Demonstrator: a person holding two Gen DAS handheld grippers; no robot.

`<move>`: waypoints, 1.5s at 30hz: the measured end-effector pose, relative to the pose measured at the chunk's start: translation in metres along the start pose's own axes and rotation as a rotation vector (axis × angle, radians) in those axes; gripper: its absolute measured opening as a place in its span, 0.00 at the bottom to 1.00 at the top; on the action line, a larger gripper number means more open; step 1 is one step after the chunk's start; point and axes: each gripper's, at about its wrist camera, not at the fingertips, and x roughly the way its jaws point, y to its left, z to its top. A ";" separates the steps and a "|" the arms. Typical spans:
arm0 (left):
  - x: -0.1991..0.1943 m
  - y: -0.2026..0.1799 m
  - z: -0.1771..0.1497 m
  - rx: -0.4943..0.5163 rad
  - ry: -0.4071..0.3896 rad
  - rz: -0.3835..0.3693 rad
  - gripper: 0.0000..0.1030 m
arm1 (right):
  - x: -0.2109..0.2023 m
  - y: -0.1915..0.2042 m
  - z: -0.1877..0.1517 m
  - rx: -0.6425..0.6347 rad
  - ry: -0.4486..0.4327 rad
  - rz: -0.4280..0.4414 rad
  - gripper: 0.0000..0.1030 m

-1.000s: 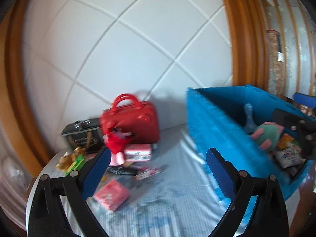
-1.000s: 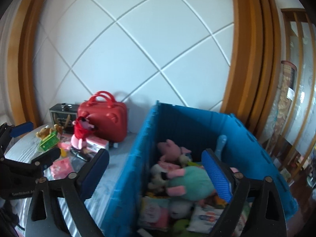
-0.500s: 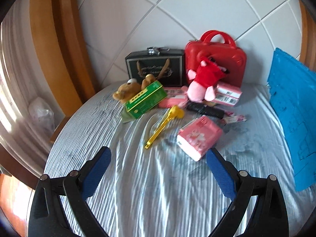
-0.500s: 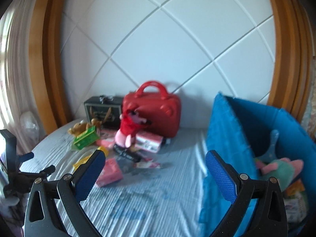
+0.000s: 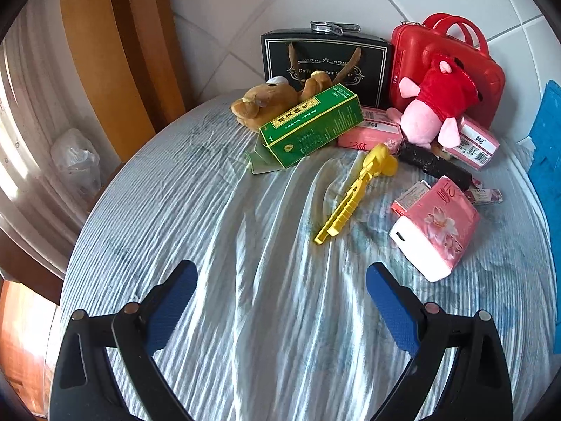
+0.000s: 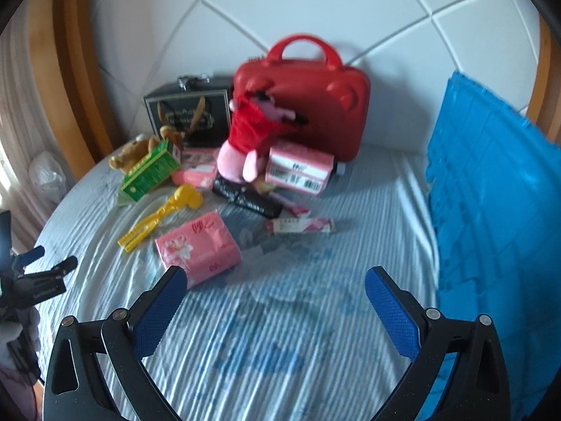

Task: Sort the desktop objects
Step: 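Move both grippers back over the pile on the bed, then grasp the yellow toy clip with the left gripper while the right grasps the pink tissue pack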

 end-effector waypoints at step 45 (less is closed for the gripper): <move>0.205 -0.104 0.102 0.159 0.210 -0.163 0.70 | 0.223 0.046 0.045 0.084 0.378 0.099 1.00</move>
